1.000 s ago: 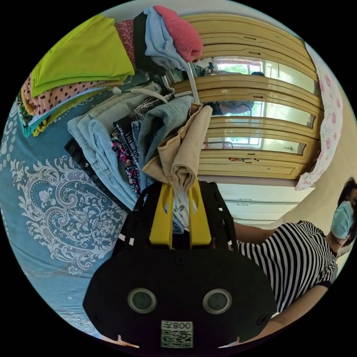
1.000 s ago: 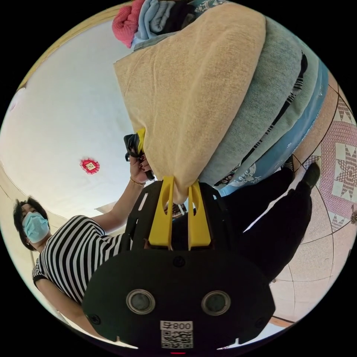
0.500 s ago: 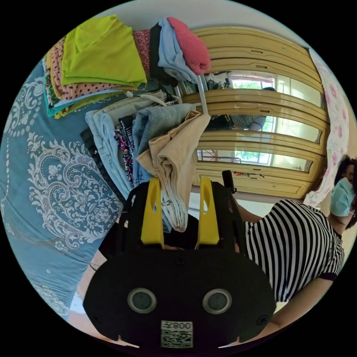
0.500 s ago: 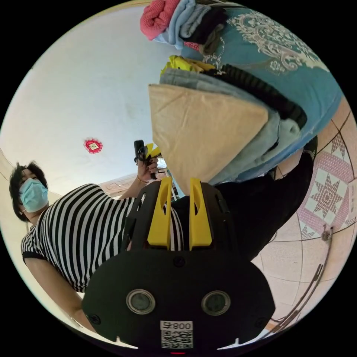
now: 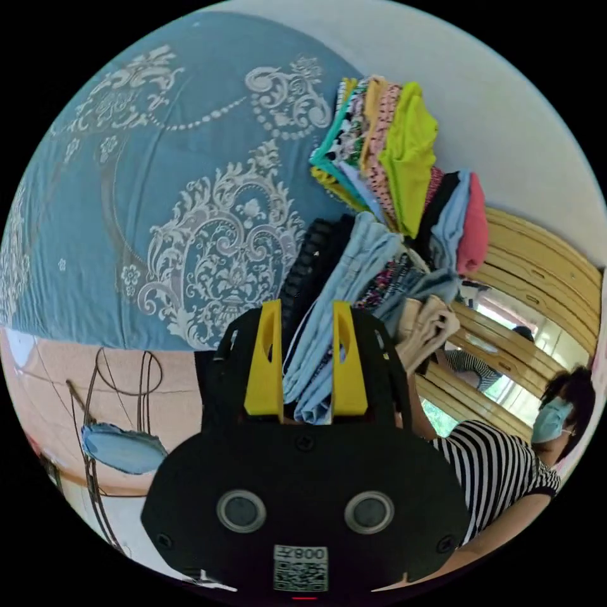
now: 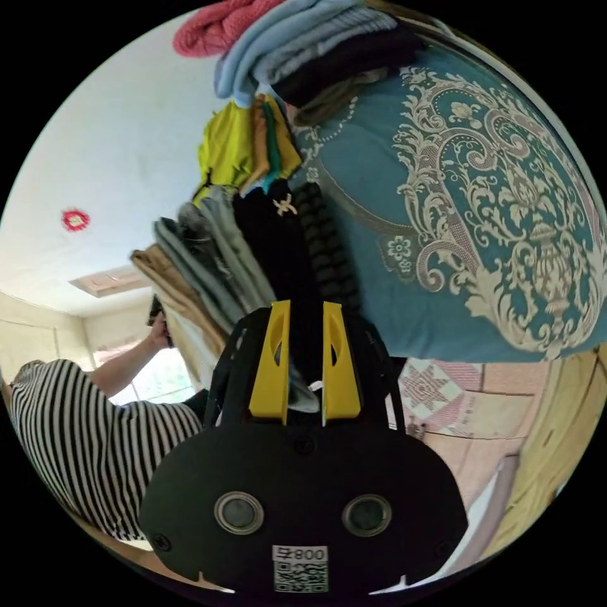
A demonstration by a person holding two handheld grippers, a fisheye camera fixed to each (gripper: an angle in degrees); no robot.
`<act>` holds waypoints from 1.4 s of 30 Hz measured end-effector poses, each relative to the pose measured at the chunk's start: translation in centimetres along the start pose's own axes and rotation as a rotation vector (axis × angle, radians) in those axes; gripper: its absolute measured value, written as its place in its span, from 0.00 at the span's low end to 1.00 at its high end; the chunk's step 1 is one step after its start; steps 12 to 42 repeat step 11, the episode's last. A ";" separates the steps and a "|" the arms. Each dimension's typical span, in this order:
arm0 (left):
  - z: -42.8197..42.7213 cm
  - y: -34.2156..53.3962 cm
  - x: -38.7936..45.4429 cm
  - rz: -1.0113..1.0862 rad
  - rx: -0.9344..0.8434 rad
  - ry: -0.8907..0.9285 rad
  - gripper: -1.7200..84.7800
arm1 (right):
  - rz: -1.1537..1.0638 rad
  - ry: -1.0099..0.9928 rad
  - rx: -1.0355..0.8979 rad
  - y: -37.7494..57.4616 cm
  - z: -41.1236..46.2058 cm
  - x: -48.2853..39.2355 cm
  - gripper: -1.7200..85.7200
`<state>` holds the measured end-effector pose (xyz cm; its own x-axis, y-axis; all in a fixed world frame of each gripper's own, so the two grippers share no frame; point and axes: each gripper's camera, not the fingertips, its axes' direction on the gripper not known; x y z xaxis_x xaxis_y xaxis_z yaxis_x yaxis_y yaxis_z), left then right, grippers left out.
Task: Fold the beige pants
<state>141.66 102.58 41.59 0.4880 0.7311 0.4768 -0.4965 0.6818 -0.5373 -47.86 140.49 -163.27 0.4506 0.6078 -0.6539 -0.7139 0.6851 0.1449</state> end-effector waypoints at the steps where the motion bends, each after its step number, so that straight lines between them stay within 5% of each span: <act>1: 1.3 -0.5 -1.0 -0.036 -0.015 0.002 0.16 | -0.008 0.016 -0.014 -0.7 0.5 -0.1 0.12; 11: 10.7 -7.8 -4.0 0.000 -0.160 0.079 0.16 | -0.065 0.197 -0.161 -8.7 7.7 -1.9 0.15; 42: 10.7 -7.8 -4.0 0.000 -0.160 0.079 0.16 | -0.065 0.197 -0.161 -8.7 7.7 -1.9 0.15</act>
